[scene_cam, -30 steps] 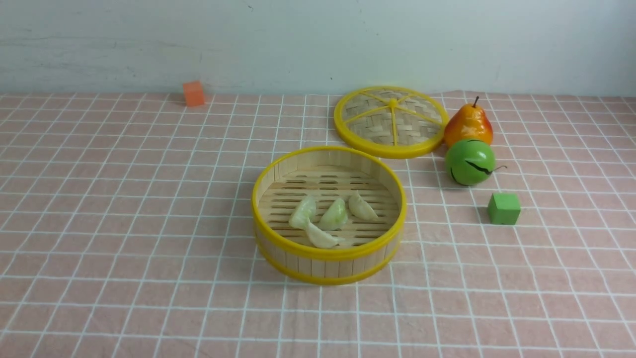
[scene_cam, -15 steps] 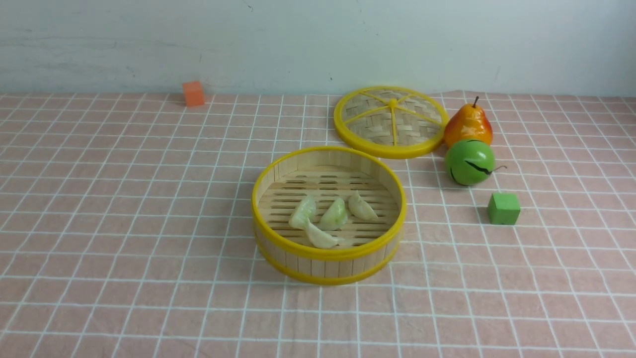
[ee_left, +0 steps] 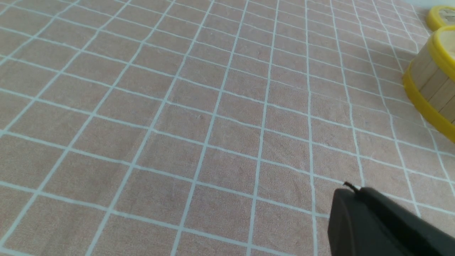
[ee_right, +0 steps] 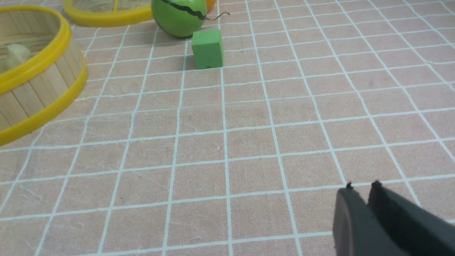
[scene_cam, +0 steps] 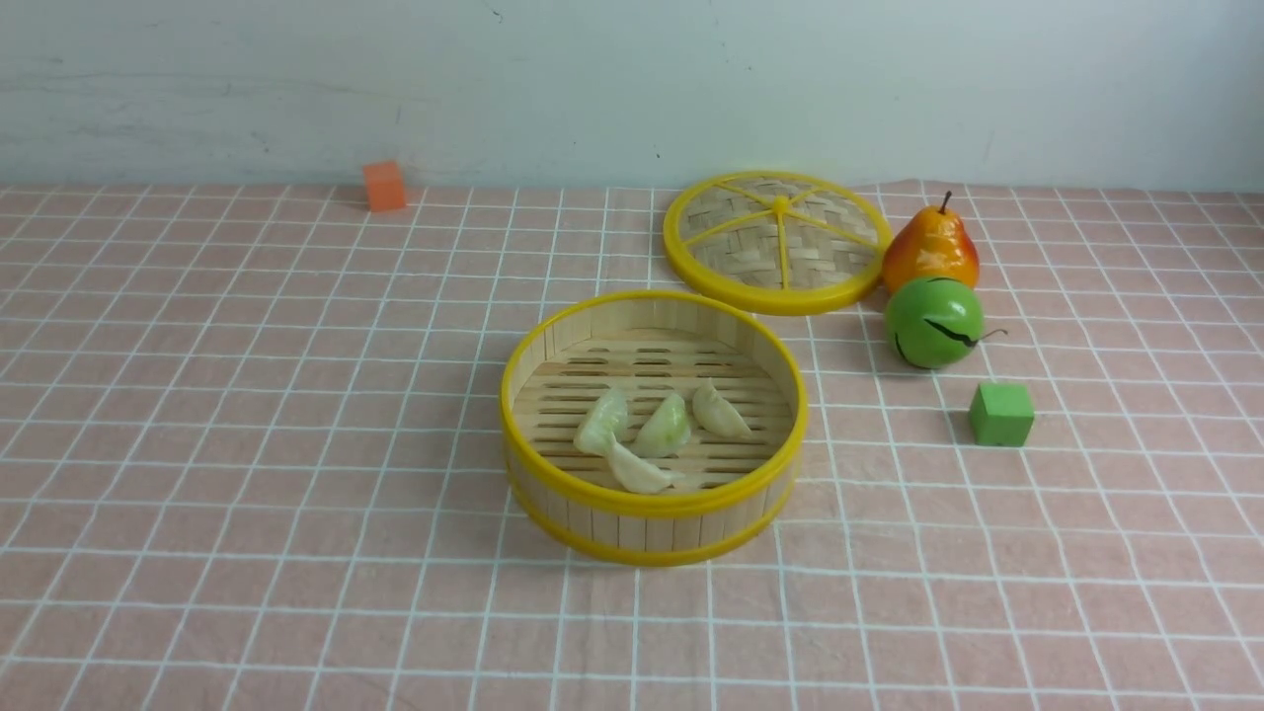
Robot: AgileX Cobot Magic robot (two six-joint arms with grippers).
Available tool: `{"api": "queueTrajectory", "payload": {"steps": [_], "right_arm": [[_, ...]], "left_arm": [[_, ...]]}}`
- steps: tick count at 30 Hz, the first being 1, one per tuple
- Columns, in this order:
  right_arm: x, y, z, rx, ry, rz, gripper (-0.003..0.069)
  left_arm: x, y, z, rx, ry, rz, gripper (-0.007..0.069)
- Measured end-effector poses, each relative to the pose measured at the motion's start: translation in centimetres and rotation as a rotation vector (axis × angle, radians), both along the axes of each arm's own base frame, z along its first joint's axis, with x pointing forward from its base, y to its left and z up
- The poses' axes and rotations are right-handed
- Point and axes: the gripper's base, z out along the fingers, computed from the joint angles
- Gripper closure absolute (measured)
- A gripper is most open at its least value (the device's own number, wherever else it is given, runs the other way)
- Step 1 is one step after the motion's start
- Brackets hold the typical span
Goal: Put the dumplings into the steamer on the table with the pink tablecloth.
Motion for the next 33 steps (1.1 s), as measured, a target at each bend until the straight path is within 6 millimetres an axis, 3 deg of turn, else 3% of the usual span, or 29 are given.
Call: {"api": "queueTrajectory", "payload": {"steps": [33], "right_arm": [[0.00,0.00,0.00,0.000,0.000,0.000,0.0542]], "left_arm": [[-0.01,0.00,-0.02,0.000,0.002,0.000,0.0627]]}}
